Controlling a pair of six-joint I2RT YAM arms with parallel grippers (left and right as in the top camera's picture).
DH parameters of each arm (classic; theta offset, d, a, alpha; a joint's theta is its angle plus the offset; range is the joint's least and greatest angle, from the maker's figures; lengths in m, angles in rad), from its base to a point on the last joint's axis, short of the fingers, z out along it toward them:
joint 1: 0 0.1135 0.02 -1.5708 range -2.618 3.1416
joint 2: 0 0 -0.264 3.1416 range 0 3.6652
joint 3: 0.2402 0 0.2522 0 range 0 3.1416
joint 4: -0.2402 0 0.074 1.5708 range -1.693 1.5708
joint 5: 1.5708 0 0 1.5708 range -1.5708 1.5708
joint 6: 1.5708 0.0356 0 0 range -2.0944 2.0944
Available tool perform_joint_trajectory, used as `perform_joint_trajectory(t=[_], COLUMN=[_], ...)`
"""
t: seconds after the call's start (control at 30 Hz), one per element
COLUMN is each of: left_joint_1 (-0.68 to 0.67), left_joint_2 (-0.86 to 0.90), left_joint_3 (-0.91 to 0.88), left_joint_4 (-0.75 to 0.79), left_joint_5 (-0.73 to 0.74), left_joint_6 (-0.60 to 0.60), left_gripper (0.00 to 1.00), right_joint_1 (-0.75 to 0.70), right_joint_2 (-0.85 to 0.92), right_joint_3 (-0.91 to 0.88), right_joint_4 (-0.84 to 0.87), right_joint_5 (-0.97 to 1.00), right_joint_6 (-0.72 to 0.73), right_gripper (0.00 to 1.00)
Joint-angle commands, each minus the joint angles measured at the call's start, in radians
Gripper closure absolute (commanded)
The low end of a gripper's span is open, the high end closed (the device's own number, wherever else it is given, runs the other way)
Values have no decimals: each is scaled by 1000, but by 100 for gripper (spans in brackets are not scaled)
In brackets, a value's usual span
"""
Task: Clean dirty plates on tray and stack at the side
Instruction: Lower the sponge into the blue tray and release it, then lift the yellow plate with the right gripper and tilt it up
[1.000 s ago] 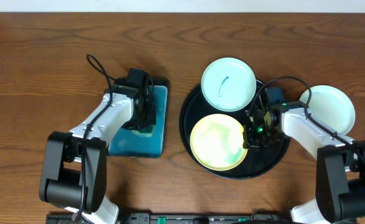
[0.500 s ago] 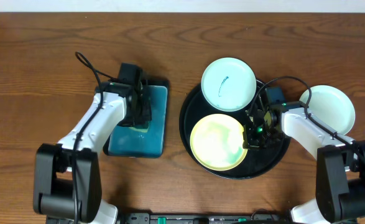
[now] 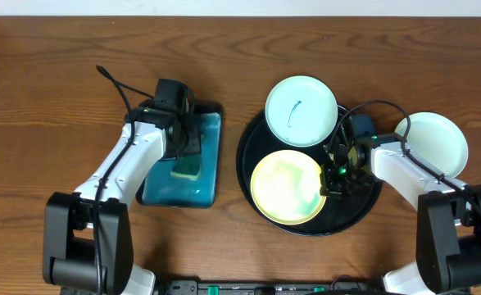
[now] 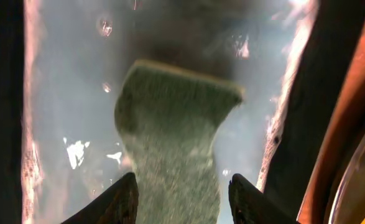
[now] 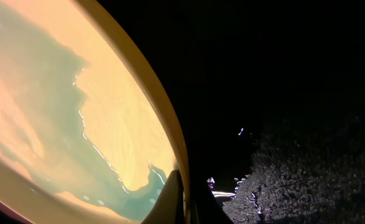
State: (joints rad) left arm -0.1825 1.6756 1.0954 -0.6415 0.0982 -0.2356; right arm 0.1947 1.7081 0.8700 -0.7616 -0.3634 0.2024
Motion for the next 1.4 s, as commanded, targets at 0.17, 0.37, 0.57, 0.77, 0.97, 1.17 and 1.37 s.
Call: perform_joint_trajectory(t=[0.17, 0.37, 0.57, 0.77, 0.97, 1.17, 1.37], left_joint_1=[2, 2, 2, 2, 2, 2, 2], left_joint_2=[66, 139, 146, 106, 36, 36, 36], left_joint_3=[10, 10, 11, 60, 65, 63, 48], left_joint_4=[31, 58, 77, 4, -8, -56, -149], left_joint_5=[-5, -5, -5, -5, -5, -4, -4], left_joint_6=[2, 2, 3, 35, 63, 55, 32], left_gripper=[51, 67, 93, 92, 87, 47, 46], right_joint_1=[10, 10, 10, 10, 10, 10, 10], right_joint_2=[22, 22, 22, 22, 22, 22, 22], right_joint_3=[-15, -15, -15, -15, -15, -15, -15], right_joint_4=[3, 3, 2, 3, 4, 16, 25], right_joint_5=[23, 22, 22, 23, 23, 23, 8], right_joint_6=[-5, -5, -5, -5, -5, -5, -6], right_gripper=[99, 99, 99, 99, 99, 99, 99])
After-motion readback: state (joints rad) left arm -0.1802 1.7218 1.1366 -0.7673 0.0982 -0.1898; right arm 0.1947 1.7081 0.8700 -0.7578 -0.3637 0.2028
